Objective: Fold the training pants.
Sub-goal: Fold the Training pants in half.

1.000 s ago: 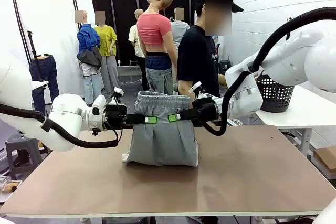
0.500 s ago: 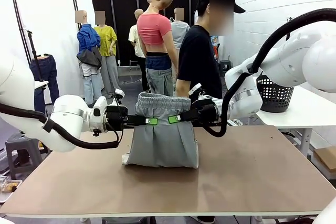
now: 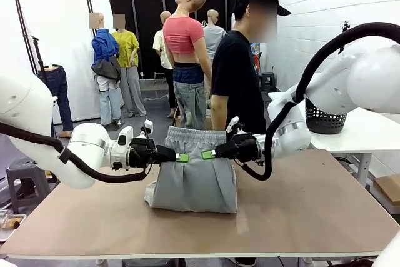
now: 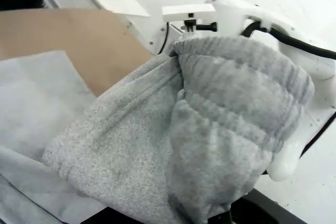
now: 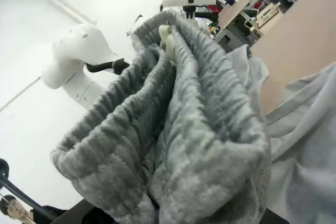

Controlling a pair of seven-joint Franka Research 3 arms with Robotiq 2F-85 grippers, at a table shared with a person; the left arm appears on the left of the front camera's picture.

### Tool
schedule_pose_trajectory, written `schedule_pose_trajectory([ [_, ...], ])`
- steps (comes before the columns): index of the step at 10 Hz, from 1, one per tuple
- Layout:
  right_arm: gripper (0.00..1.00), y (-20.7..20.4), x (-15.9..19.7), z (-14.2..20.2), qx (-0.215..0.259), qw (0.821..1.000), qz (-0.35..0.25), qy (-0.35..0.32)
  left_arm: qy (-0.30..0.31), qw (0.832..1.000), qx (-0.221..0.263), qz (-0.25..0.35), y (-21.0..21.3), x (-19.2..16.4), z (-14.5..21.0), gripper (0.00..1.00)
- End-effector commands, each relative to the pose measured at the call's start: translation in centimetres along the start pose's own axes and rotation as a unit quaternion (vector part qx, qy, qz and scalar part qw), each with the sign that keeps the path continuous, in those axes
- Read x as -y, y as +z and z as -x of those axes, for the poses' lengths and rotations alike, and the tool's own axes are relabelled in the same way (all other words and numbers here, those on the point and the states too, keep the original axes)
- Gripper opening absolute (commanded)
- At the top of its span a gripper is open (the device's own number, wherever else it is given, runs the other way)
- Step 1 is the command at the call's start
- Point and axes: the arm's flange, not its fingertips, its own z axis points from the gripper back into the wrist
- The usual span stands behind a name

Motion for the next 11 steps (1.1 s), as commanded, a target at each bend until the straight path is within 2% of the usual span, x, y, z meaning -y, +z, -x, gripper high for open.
schedule_pose_trajectory([
  [1, 0.00, 2.0, 1.5, -1.4, 0.033, 0.999, 0.026, -0.018, 0.023, 0.997, 0.017, -0.067, 1.4, -3.3, -1.9, 0.00],
  [3, 0.00, 2.8, 4.0, -2.6, 0.026, 0.997, 0.068, -0.036, 0.049, 0.994, 0.003, -0.095, 1.6, -5.8, -2.8, 0.00],
  [5, 0.00, 3.4, 4.7, -2.8, 0.026, 0.995, 0.086, -0.053, 0.050, 0.993, -0.004, -0.104, 1.6, -6.2, -2.7, 0.00],
  [6, 0.00, 2.9, 3.7, -3.2, -0.001, 0.996, 0.089, -0.019, -0.015, 0.996, 0.004, -0.089, 2.0, -4.6, -3.2, 0.00],
  [7, 0.00, 1.7, 5.1, -2.1, 0.027, 0.996, 0.078, -0.037, 0.042, 0.996, 0.004, -0.075, -0.4, -5.8, -2.5, 0.00],
  [10, 0.00, 1.4, 5.0, -2.4, 0.021, 0.996, 0.079, -0.033, 0.029, 0.997, 0.001, -0.073, -0.6, -5.5, -2.6, 0.00],
  [11, 0.00, 1.8, 4.6, -3.4, 0.028, 0.996, 0.082, -0.033, 0.032, 0.996, 0.001, -0.080, -0.7, -5.8, -3.7, 0.00],
])
